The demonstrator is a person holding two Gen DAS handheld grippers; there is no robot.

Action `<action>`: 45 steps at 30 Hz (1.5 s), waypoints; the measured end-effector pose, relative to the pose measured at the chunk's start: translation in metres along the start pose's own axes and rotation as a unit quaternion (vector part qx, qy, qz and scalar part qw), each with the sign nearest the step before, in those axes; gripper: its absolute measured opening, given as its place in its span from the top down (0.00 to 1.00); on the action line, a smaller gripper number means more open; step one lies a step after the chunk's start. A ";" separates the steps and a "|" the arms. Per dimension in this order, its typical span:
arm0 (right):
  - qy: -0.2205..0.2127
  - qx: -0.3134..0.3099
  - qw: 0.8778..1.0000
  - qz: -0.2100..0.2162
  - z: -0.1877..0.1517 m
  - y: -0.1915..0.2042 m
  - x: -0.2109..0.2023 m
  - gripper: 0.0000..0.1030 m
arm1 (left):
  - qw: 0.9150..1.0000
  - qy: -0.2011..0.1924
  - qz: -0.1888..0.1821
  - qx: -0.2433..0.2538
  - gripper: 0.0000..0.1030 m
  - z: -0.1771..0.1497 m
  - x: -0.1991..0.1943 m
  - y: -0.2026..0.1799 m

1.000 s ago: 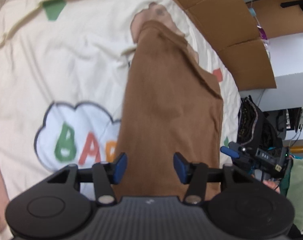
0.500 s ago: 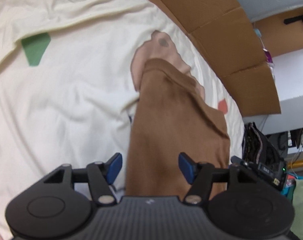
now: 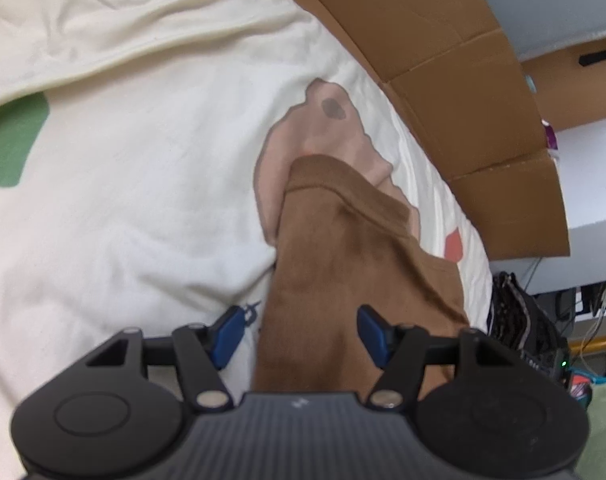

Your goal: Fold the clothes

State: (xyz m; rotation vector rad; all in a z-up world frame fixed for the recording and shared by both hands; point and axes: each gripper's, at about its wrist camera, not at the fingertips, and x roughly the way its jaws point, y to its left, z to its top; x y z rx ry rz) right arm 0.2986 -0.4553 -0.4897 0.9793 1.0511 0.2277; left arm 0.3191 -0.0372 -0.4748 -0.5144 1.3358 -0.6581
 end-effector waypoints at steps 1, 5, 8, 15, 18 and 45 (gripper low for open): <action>0.002 0.003 1.000 0.007 0.001 0.000 0.002 0.32 | 1.000 -0.002 -0.004 -0.003 0.37 0.001 0.001 0.001; 0.013 0.012 0.999 0.033 0.008 0.000 0.013 0.32 | 1.000 -0.017 -0.018 -0.013 0.40 0.008 0.004 0.003; 0.015 0.009 0.999 0.037 0.015 0.007 0.017 0.35 | 0.999 -0.024 -0.022 -0.019 0.55 0.013 0.006 0.006; 0.020 -0.026 0.998 0.045 0.020 0.026 0.008 0.36 | 0.998 -0.030 -0.051 -0.015 0.71 0.017 -0.001 0.004; 0.015 -0.027 0.999 0.027 0.020 0.020 0.003 0.36 | 0.999 -0.025 -0.042 -0.011 0.63 0.015 -0.001 0.006; 0.038 -0.013 0.998 0.052 0.013 0.009 0.042 0.63 | 0.993 0.004 -0.112 -0.026 0.80 0.022 0.044 0.012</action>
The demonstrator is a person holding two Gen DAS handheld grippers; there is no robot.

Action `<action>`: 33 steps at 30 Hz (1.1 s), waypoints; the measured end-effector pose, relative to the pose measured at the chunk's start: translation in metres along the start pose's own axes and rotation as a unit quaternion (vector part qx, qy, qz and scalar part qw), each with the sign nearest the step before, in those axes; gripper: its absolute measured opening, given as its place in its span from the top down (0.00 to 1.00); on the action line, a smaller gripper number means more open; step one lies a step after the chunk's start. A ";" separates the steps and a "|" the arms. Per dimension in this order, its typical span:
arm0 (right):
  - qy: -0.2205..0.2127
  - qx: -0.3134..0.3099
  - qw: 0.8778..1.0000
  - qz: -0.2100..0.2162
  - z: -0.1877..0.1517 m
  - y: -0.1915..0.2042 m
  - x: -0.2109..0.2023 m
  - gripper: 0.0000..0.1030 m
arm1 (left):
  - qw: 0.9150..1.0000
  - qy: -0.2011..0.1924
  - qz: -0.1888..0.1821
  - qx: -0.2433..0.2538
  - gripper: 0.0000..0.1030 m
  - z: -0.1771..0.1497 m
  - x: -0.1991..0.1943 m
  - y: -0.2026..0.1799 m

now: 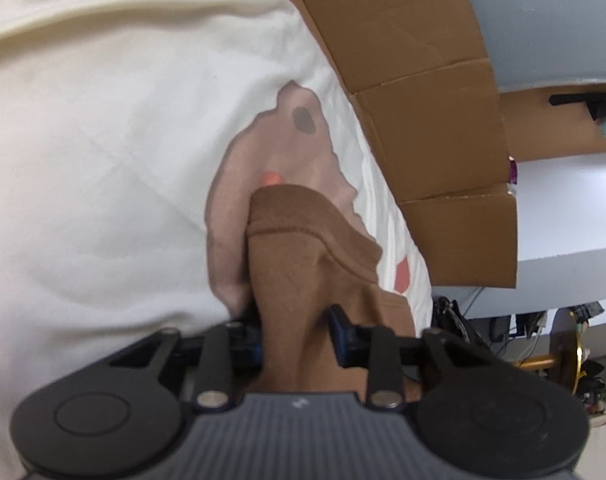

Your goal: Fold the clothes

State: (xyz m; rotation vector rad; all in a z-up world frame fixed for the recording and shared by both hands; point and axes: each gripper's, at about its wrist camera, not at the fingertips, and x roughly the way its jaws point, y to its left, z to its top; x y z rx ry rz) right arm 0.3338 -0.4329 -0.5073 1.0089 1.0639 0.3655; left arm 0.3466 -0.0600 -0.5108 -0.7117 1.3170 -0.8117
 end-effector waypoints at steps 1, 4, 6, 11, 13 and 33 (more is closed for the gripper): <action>0.002 -0.001 1.000 -0.007 0.001 -0.001 -0.001 0.69 | 1.000 0.000 0.004 0.003 0.85 -0.001 0.001 -0.001; 0.004 -0.001 1.000 -0.016 0.001 -0.005 -0.004 0.81 | 1.000 0.000 0.014 0.020 0.90 -0.003 0.000 -0.005; 0.003 -0.013 1.000 -0.024 0.000 -0.001 -0.005 0.81 | 0.999 -0.001 0.018 0.030 0.92 -0.003 -0.001 -0.009; -0.003 -0.042 0.998 -0.049 -0.002 0.013 -0.009 0.83 | 0.998 -0.010 0.028 0.055 0.94 -0.004 -0.008 -0.026; -0.008 -0.054 0.997 -0.056 -0.004 0.021 -0.013 0.84 | 0.997 -0.015 0.027 0.065 0.94 -0.006 -0.011 -0.036; -0.058 -0.112 0.989 -0.083 -0.036 0.093 -0.056 0.86 | 0.982 -0.072 0.087 0.149 0.95 -0.044 -0.064 -0.117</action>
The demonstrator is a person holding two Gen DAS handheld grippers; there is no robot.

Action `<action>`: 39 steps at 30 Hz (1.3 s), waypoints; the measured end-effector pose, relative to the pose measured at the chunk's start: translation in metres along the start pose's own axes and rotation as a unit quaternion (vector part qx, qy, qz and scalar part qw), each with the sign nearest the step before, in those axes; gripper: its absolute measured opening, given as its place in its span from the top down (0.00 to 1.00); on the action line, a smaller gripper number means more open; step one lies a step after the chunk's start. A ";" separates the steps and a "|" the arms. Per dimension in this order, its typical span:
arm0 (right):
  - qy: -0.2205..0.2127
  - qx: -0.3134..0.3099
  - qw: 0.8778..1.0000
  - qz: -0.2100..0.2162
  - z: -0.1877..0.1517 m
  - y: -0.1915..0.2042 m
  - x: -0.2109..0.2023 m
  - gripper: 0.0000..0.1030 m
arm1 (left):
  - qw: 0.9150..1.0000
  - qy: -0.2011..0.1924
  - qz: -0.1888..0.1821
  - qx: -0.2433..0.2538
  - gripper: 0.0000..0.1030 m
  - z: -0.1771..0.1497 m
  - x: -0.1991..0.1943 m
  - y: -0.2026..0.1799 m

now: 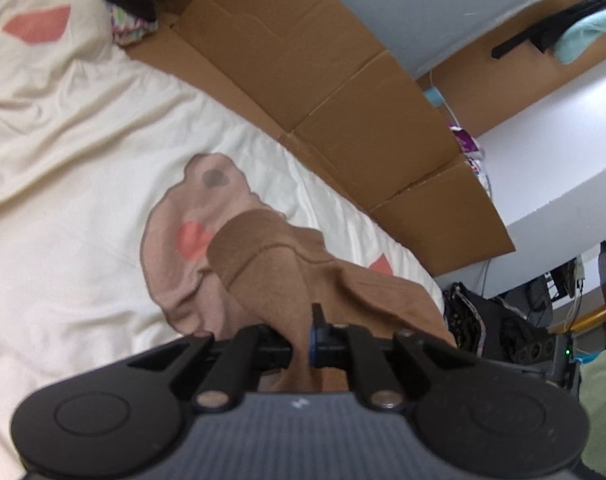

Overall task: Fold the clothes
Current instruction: 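Lift the folded brown shirt up off the bed with both tools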

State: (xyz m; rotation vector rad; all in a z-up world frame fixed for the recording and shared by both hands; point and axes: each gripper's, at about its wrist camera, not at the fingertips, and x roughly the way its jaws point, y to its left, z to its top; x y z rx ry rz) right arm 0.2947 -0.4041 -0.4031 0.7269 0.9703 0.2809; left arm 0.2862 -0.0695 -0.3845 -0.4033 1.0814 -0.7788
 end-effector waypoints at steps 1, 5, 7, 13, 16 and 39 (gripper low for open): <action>-0.001 -0.002 1.000 -0.001 0.000 0.004 -0.004 0.86 | 1.000 -0.001 0.003 0.006 0.95 0.000 -0.005 -0.005; -0.009 -0.014 1.000 -0.008 0.000 0.025 -0.024 0.86 | 0.999 -0.010 0.016 0.032 0.95 -0.001 -0.026 -0.032; -0.013 -0.016 1.000 -0.006 -0.002 0.037 -0.035 0.86 | 0.999 -0.016 0.024 0.039 0.95 -0.002 -0.037 -0.043; -0.018 -0.026 0.999 -0.003 -0.008 0.071 -0.064 0.87 | 0.999 -0.021 0.040 0.028 0.95 -0.002 -0.071 -0.067; -0.022 -0.029 0.999 -0.003 -0.010 0.090 -0.078 0.87 | 0.998 -0.022 0.048 0.032 0.95 0.001 -0.089 -0.085; -0.116 -0.066 0.991 0.012 0.011 0.231 -0.269 0.87 | 0.994 -0.086 0.042 0.061 0.95 0.046 -0.233 -0.257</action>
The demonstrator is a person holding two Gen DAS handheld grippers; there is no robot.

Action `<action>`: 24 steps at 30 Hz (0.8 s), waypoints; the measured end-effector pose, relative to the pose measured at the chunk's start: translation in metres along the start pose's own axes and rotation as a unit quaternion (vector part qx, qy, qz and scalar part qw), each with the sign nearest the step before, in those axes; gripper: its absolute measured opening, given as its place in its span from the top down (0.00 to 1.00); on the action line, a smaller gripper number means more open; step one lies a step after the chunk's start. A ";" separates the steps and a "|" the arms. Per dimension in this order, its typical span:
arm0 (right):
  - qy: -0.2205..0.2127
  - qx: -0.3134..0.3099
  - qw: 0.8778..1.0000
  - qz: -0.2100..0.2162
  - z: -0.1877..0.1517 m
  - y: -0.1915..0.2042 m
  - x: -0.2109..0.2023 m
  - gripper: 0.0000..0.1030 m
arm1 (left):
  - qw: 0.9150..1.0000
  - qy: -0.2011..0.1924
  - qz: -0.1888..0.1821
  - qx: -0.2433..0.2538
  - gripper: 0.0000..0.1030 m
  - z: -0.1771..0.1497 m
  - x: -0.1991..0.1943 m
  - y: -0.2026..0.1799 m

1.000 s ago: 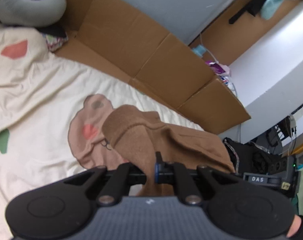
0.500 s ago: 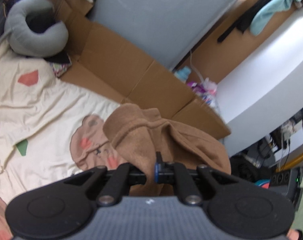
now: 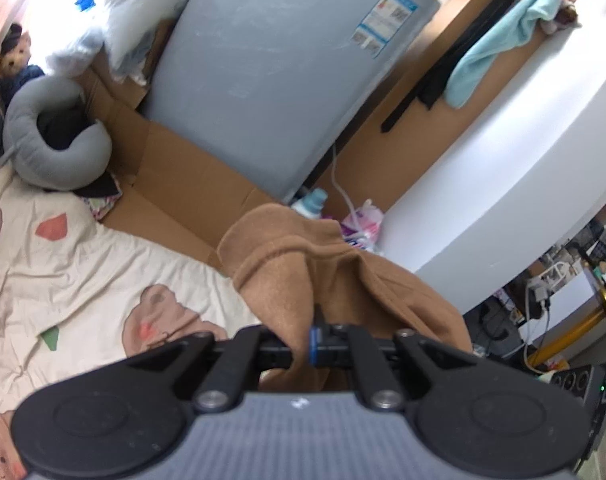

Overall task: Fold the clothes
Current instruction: 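Lift the folded brown shirt up off the bed with both tools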

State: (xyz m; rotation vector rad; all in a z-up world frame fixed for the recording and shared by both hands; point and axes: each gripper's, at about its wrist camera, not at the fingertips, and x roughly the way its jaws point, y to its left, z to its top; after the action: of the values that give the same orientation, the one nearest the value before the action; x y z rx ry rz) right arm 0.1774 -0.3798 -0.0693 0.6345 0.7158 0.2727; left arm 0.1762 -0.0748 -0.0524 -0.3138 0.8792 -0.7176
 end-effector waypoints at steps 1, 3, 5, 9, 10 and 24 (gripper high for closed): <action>-0.004 -0.003 1.000 0.000 0.004 0.006 -0.009 0.87 | 1.000 -0.002 -0.002 0.001 0.95 0.002 -0.006 -0.007; -0.012 -0.010 1.000 0.000 0.012 0.018 -0.026 0.87 | 1.000 -0.005 -0.008 0.000 0.95 0.007 -0.017 -0.019; -0.016 -0.021 1.000 0.000 0.020 0.031 -0.043 0.87 | 1.000 -0.008 -0.010 0.005 0.95 0.011 -0.027 -0.032; -0.030 -0.031 0.999 -0.002 0.035 0.055 -0.074 0.87 | 1.000 -0.012 -0.015 0.018 0.95 0.020 -0.047 -0.057; -0.034 -0.032 0.999 -0.002 0.038 0.059 -0.081 0.87 | 1.000 -0.013 -0.016 0.023 0.95 0.022 -0.052 -0.063; -0.053 -0.048 0.996 -0.046 0.055 0.108 -0.171 0.87 | 0.999 0.005 -0.013 0.046 0.95 0.027 -0.098 -0.128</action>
State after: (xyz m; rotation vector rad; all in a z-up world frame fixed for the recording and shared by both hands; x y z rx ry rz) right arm 0.0880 -0.3957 0.1198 0.5192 0.6233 0.1863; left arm 0.0988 -0.1016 0.0897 -0.2405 0.8490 -0.7827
